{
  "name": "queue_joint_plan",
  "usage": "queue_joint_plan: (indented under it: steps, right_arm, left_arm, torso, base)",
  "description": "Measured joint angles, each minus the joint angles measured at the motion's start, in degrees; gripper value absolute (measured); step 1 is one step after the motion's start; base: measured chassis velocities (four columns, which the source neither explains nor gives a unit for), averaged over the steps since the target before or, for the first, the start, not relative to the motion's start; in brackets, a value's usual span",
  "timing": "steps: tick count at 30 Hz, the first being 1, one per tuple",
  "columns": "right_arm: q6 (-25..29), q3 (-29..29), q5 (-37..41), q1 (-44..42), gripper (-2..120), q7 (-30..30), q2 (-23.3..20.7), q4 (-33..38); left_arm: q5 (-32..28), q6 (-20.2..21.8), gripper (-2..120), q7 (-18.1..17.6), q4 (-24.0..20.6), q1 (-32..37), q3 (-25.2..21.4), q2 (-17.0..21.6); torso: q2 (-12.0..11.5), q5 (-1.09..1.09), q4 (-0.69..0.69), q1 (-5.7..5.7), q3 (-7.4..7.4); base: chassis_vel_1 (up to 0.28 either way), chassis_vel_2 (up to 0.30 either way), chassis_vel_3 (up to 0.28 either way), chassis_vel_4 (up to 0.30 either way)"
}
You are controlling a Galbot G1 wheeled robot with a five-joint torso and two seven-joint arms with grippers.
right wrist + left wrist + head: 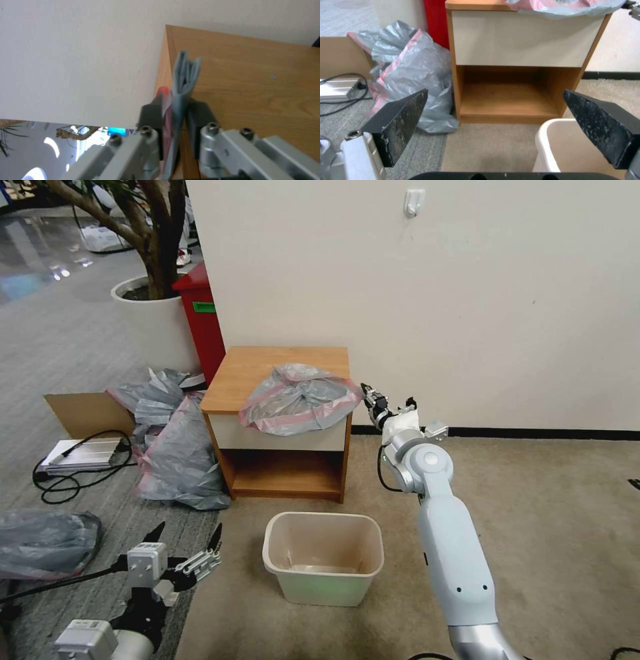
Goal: Pick up the garbage bag from the table and place it over the trash can.
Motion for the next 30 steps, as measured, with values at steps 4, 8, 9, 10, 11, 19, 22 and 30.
queue_joint_plan:
  steps: [4,8,9,10,11,19,22,30]
  right_arm:
    - [0.2,-0.1,0.0,0.0,1,-0.2,-0.1,-0.1]
    - [0.3,-0.5,0.0,0.0,0,-1.0,-0.6,-0.1]
    - [0.3,-0.5,0.0,0.0,0,-1.0,-0.6,-0.1]
    - [0.3,-0.5,0.0,-0.1,0,-1.1,-0.7,0.0]
    - [0.3,-0.5,0.0,-0.3,0,-1.1,-0.8,0.3]
    - [0.8,-2.4,2.4,-5.6,0,2.5,-3.2,9.8]
    - [1.7,-4.6,3.1,-10.3,0,4.9,-5.3,16.0]
    - [3.4,-11.7,2.5,-23.8,0,9.4,-10.0,29.4]
  left_arm:
    - [0.0,0.0,100,0.0,0.0,0.0,0.1,-0.2]
    - [0.1,0.1,100,0.1,0.0,-0.1,0.3,-0.3]
    - [0.1,0.1,100,0.1,0.0,-0.1,0.3,-0.3]
    - [0.1,0.1,100,0.2,0.0,-0.1,0.3,-0.3]
    - [0.1,0.1,100,0.3,0.0,-0.1,0.3,-0.3]
    - [0.1,0.2,100,0.4,0.0,-0.5,0.3,-0.2]
    - [0.2,0.2,100,0.4,0.0,-0.9,0.4,0.0]
    - [-0.1,0.2,100,0.3,0.0,-1.6,0.5,1.1]
  torso:
    - [0.0,0.0,0.0,0.0,0.0]
    - [0.0,0.0,0.0,0.0,0.0]
    - [0.0,0.0,0.0,0.0,0.0]
    - [0.0,0.0,0.0,0.0,0.0]
    - [0.0,0.0,0.0,0.0,0.0]
    - [0.0,0.01,0.0,0.0,-0.01]
    - [0.0,0.01,0.0,0.0,-0.01]
    - [0.0,0.0,0.0,0.0,-0.01]
  base:
    - [0.0,0.0,0.0,0.0]
    - [0.0,0.0,0.0,0.0]
    - [0.0,0.0,0.0,0.0]
    - [0.0,0.0,0.0,0.0]
    - [0.0,0.0,0.0,0.0]
    - [0.0,0.0,0.0,0.0]
    - [0.0,0.0,0.0,0.0]
    - [0.0,0.0,0.0,0.0]
